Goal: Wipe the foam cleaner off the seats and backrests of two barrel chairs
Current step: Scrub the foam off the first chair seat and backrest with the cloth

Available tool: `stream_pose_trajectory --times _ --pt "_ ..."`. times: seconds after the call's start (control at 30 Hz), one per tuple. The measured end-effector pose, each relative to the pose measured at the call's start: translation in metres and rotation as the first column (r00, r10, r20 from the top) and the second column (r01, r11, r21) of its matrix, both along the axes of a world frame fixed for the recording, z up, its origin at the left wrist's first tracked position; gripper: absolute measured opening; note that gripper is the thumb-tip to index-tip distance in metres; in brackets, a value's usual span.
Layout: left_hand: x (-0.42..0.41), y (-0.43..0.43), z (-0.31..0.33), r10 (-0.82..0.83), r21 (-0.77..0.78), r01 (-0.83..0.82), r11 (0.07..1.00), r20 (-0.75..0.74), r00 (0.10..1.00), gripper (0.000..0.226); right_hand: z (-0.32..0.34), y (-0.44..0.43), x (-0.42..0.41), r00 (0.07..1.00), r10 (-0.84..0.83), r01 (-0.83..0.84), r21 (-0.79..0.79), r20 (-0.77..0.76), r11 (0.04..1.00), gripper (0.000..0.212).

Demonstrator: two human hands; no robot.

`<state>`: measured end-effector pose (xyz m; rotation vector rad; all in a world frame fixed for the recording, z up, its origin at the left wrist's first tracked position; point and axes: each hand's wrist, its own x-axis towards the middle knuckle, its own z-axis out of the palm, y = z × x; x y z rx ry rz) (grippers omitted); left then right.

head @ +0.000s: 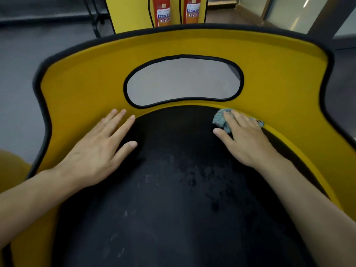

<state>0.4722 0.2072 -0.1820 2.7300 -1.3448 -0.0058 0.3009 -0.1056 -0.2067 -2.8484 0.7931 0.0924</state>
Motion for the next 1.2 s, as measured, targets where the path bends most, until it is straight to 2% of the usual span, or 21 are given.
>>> stream_pose_trajectory --times 0.07,0.1,0.2,0.3,0.37,0.43,0.53,0.6,0.67,0.77,0.87,0.93,1.03,1.1,1.13,1.2 --pt "0.003 0.005 -0.004 0.050 0.086 -0.039 0.996 -0.127 0.991 0.073 0.000 0.017 0.010 0.998 -0.065 0.066 -0.034 0.023 0.997 0.092" --pt "0.004 0.009 -0.003 0.065 0.077 -0.050 0.996 -0.208 0.976 0.074 0.001 0.034 0.015 0.998 -0.054 0.055 -0.048 0.037 0.997 0.094" --pt "0.010 0.021 -0.001 0.066 -0.078 -0.105 0.991 -0.396 0.916 0.081 -0.004 0.131 0.019 0.976 0.180 -0.181 -0.002 0.123 0.983 0.093" --pt "0.014 0.022 -0.005 0.030 -0.113 -0.082 0.990 -0.403 0.915 0.086 -0.011 0.243 0.014 0.852 0.463 -0.488 0.052 0.246 0.871 0.072" --pt "0.014 0.017 -0.009 0.026 -0.091 -0.067 0.994 -0.390 0.920 0.086 -0.009 0.275 0.011 0.830 0.511 -0.535 0.059 0.222 0.843 0.068" --pt "0.014 0.014 -0.011 0.031 -0.062 -0.058 0.996 -0.370 0.929 0.086 -0.011 0.260 0.006 0.854 0.471 -0.494 0.061 0.220 0.867 0.071" --pt "0.013 0.013 -0.011 0.035 -0.047 -0.055 0.997 -0.339 0.940 0.085 -0.014 0.198 -0.020 0.901 0.386 -0.400 0.035 0.200 0.916 0.089" --pt "0.011 0.012 -0.010 0.032 -0.027 -0.043 0.999 -0.323 0.946 0.085 -0.014 0.138 -0.048 0.959 0.251 -0.252 -0.010 0.130 0.968 0.098" --pt "0.009 0.012 -0.010 0.014 0.003 -0.014 1.000 -0.315 0.949 0.082 -0.009 0.073 -0.088 0.999 0.038 -0.038 -0.064 0.003 0.997 0.105" --pt "0.008 0.011 -0.012 -0.018 0.038 0.031 0.999 -0.315 0.949 0.079 0.010 0.019 -0.136 0.965 -0.247 0.247 -0.009 -0.092 0.969 0.101" --pt "0.007 0.008 -0.012 -0.032 0.054 0.053 0.997 -0.331 0.943 0.076 0.007 0.046 -0.128 0.945 -0.322 0.319 -0.050 -0.063 0.947 0.107" --pt "0.007 0.006 -0.013 -0.029 0.060 0.053 0.997 -0.342 0.939 0.077 0.003 0.094 -0.106 0.972 -0.229 0.231 -0.041 0.046 0.972 0.109" --pt "0.009 0.004 -0.016 -0.030 0.058 0.054 0.997 -0.359 0.933 0.080 -0.011 0.202 -0.073 0.987 0.066 -0.079 0.084 0.147 0.993 0.099" --pt "0.009 0.003 -0.017 -0.026 0.056 0.050 0.997 -0.361 0.932 0.084 -0.025 0.281 -0.053 0.956 0.266 -0.269 0.011 0.121 0.963 0.093" --pt "0.009 0.003 -0.017 -0.024 0.057 0.047 0.997 -0.357 0.934 0.086 -0.029 0.311 -0.045 0.938 0.331 -0.329 -0.042 0.104 0.944 0.086" --pt "0.008 0.003 -0.016 -0.022 0.063 0.047 0.997 -0.356 0.934 0.088 -0.027 0.332 -0.038 0.914 0.404 -0.403 -0.027 0.049 0.915 0.074"
